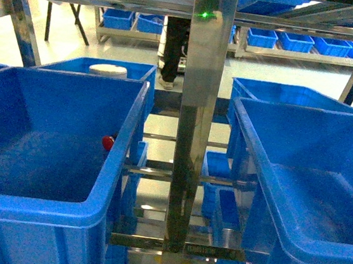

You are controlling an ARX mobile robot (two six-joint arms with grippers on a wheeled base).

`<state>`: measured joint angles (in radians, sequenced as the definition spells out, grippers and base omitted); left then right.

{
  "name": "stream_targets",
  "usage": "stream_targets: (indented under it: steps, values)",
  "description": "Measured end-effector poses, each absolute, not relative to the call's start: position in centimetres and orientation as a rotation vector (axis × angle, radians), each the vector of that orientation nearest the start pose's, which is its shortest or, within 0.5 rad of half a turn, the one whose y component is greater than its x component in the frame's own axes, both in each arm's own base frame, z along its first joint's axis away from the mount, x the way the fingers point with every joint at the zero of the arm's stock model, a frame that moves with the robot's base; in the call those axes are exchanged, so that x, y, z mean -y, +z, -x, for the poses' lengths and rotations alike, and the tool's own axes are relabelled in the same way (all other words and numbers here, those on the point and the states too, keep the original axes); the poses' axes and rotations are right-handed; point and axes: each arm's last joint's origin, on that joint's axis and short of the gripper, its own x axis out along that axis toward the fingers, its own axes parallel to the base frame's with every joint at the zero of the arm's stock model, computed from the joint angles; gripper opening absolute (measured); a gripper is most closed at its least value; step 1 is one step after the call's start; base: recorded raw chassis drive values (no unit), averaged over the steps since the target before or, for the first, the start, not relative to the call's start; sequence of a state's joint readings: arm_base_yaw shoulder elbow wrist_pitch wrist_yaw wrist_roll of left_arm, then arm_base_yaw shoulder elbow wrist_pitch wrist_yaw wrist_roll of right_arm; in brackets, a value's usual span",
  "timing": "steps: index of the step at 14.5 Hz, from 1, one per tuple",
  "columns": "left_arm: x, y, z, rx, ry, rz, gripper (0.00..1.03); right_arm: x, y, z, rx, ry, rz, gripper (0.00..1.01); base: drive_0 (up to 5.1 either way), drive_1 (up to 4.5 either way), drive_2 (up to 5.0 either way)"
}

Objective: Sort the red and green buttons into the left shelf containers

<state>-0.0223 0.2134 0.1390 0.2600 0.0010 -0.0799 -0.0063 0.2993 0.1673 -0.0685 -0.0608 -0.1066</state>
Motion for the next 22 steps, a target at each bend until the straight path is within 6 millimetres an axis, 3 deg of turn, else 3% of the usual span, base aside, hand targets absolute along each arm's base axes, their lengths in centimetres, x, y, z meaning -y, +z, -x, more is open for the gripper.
stream_targets:
  steps: [1,2,3,5,8,9,10,16,21,22]
  values:
    - [0.2,21.7,-10.7,0.164,-0.028,0.085,0.98,-0.1,19.0,-11.4,-0.169,0.059,0.095,0.97,0.0,0.0,0.0]
    - [0.2,21.3,-10.9,0.114,-0.025,0.079,0.97,0.0,18.8,-11.3,-0.052,0.012,0.067,0.86,0.0,0.0,0.0]
    - [0.0,20.8,-10.5,0.015,-0.001,0.052,0.84,0.0,18.4,-11.1,-0.003,0.001,0.04,0.73,0.0,0.0,0.0]
    - [0.0,20.0,-9.7,0.0,0.002,0.025,0.64,0.0,18.2,-10.9,0.0,-0.002,0.022,0.53,0.0,0.0,0.0]
    - [0.0,18.5,-9.8,-0.016,0.001,0.018,0.19,0.0,17.2,-9.8,-0.005,-0.003,0.015,0.08,0.0,0.0,0.0]
    - [0.0,18.5,-9.8,-0.01,0.0,0.018,0.08,0.0,17.3,-9.7,0.02,-0.002,0.013,0.02,0.0,0.0,0.0]
    - [0.0,18.4,-9.7,0.003,0.004,0.017,0.02,0.1,16.6,-9.7,-0.005,-0.005,0.012,0.02,0.0,0.0,0.0]
    - [0.0,16.7,-9.8,-0.005,0.0,0.016,0.02,0.0,16.7,-9.7,0.004,-0.005,0.011,0.02,0.0,0.0,0.0]
    - [0.0,16.7,-9.7,0.001,0.001,0.015,0.02,0.0,16.7,-9.7,0.004,-0.005,0.011,0.02,0.0,0.0,0.0]
    - [0.0,16.7,-9.7,0.001,0.0,0.015,0.16,0.0,16.7,-9.7,0.004,-0.005,0.011,0.21,0.0,0.0,0.0]
